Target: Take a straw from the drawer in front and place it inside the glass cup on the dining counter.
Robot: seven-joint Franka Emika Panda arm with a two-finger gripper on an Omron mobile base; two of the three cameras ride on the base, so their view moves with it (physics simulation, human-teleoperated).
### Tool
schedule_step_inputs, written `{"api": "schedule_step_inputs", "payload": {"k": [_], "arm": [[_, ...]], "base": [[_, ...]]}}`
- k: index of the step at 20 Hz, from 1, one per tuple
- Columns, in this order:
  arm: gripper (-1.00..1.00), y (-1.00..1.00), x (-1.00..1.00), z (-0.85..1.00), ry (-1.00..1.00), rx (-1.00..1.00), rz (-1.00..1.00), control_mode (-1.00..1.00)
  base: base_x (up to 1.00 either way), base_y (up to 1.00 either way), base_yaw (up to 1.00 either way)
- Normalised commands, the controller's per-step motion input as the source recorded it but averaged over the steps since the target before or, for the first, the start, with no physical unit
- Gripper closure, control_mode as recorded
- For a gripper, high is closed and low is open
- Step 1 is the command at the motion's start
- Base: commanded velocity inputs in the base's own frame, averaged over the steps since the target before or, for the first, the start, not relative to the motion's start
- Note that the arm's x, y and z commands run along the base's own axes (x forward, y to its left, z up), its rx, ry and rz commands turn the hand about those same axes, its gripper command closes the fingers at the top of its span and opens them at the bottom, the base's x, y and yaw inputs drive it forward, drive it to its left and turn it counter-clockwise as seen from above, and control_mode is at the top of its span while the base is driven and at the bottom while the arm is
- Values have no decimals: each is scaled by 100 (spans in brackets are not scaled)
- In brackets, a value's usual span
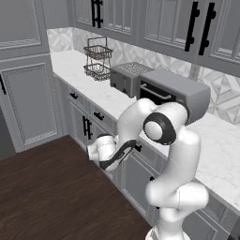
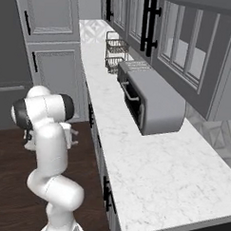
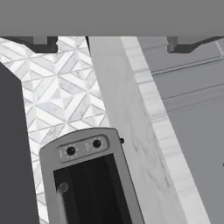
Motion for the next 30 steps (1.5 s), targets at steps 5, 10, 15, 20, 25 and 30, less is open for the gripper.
{"api": "schedule_step_inputs", "payload": {"k": [5, 10, 15, 20, 25, 30], "arm": [[-100, -20, 53, -39, 2, -12, 0, -100], [-100, -9, 51, -42, 12, -9, 0, -100], [-100, -27, 56, -34, 21, 0, 0, -100], [-100, -28, 56, -35, 24, 0, 0, -100], [-100, -16, 33, -36, 17, 0, 0, -100], [-100, -18, 23, -27, 11, 2, 0, -100]], "base": [[0, 0, 0], [0, 0, 0], [0, 0, 0], [0, 0, 0], [0, 0, 0], [0, 0, 0]]}}
